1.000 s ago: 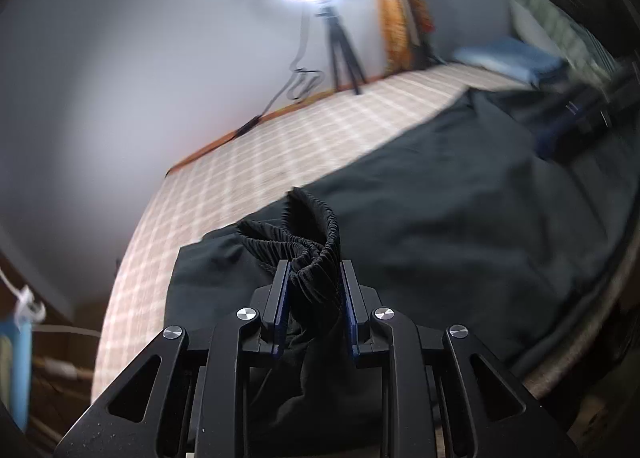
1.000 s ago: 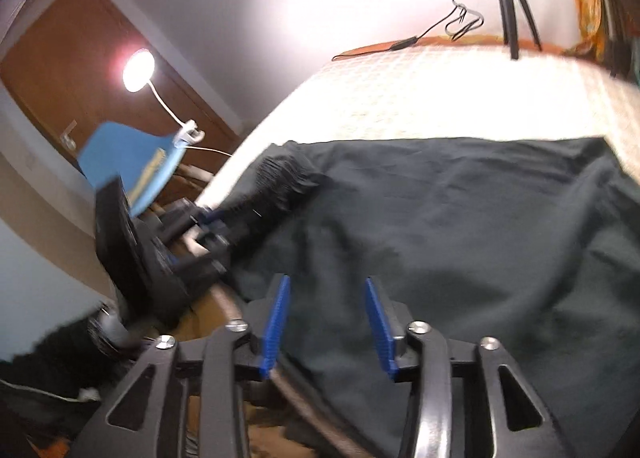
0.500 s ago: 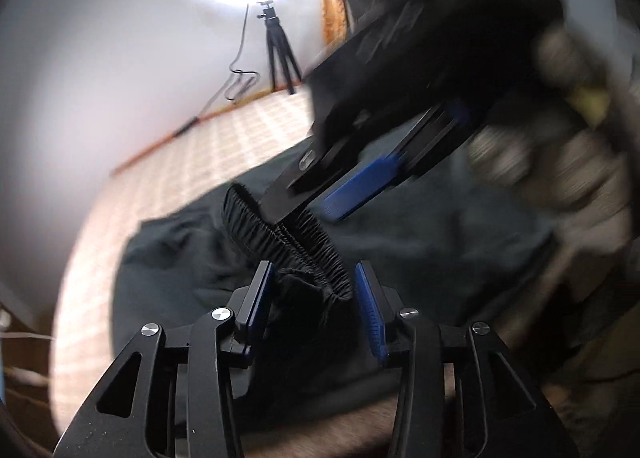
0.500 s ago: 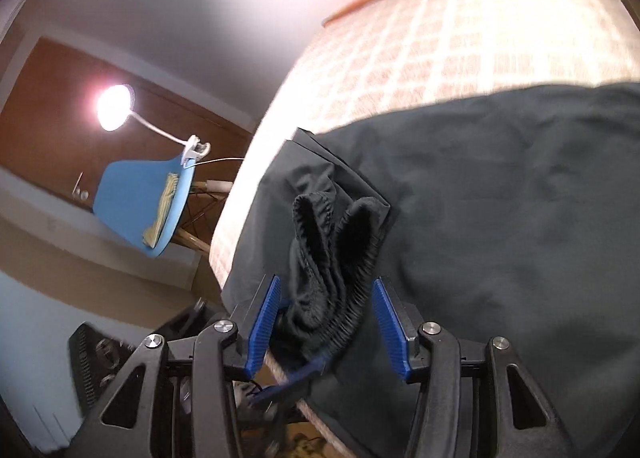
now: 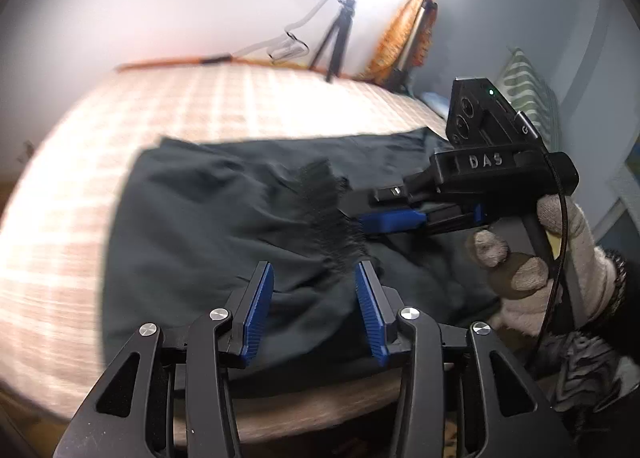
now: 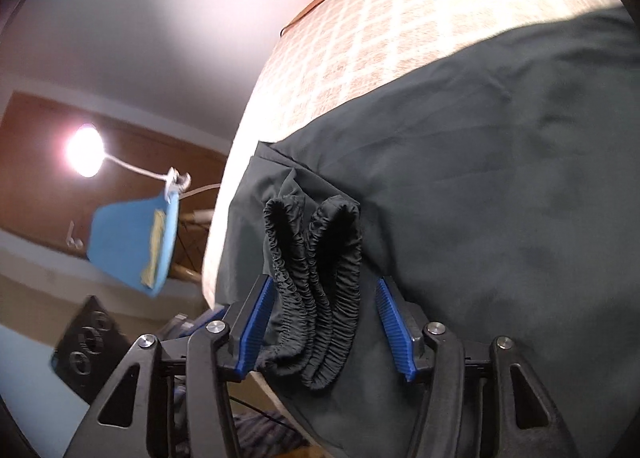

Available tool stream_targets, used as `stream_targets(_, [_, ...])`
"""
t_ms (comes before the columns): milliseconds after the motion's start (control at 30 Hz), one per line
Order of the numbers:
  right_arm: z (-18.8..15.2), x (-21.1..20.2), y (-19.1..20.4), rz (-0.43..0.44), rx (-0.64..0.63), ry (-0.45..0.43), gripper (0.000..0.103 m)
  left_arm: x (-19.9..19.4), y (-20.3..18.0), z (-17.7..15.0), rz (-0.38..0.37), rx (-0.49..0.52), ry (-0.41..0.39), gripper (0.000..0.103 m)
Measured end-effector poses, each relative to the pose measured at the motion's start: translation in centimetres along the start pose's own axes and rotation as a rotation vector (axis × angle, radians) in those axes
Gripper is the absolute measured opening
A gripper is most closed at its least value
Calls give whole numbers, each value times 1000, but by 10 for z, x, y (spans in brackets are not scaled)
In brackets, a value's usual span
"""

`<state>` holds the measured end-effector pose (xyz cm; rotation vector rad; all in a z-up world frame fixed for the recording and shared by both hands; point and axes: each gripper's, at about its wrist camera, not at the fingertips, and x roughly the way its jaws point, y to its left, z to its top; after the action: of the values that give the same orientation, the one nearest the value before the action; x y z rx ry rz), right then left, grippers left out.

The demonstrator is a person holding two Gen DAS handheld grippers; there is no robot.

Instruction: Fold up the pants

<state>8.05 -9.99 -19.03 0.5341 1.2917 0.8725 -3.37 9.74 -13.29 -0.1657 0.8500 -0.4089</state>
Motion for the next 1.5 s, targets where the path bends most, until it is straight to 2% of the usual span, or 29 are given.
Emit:
stream_targets(133, [1,4,5,-7,13,-13,63,18,-19,-11,-48,78,87,39])
stream_targets(300, [4,18,24,-68,-21,-11,63,19,-29,-18,-42,122,93,39])
stream_targets(367, [4,23,33,-133,-55,-15,49,15,-26,-17,-37,107,86,39])
stream_targets(400, [4,26,37,-156,-73,-8,34,11,-25,-18,-34,98,84,39])
stream_targets(467, [2,27,39,-178,-84,-10,26,4,-26,-20,-27,92,78,39])
stream_targets(533, [3,23,37,-163,-76,-21,18,-3,-25,-18,-16,93,60,39])
stream_targets(633, [6,13,36,-128,-68,-38,16,-20,-23,-18,53,87,3,53])
stream_targets(667, [7,8,36,-116,-70,-44,16,-24,-21,-19,108,82,-21,60])
stream_targets(833, [15,-22,39,-94,-116,-69,16,-35,-6,-16,231,10,-77,60])
stream_targets(967, [19,-45,35,-111,-130,-98,16,-40,-20,-8,304,57,-118,61])
stream_targets(1133, [17,-72,29,-187,-172,-112,16,-36,-37,4,290,99,-119,64])
stream_targets(1500, [13,-136,-2,-229,-158,-180,16,-19,-54,16,227,113,-71,65])
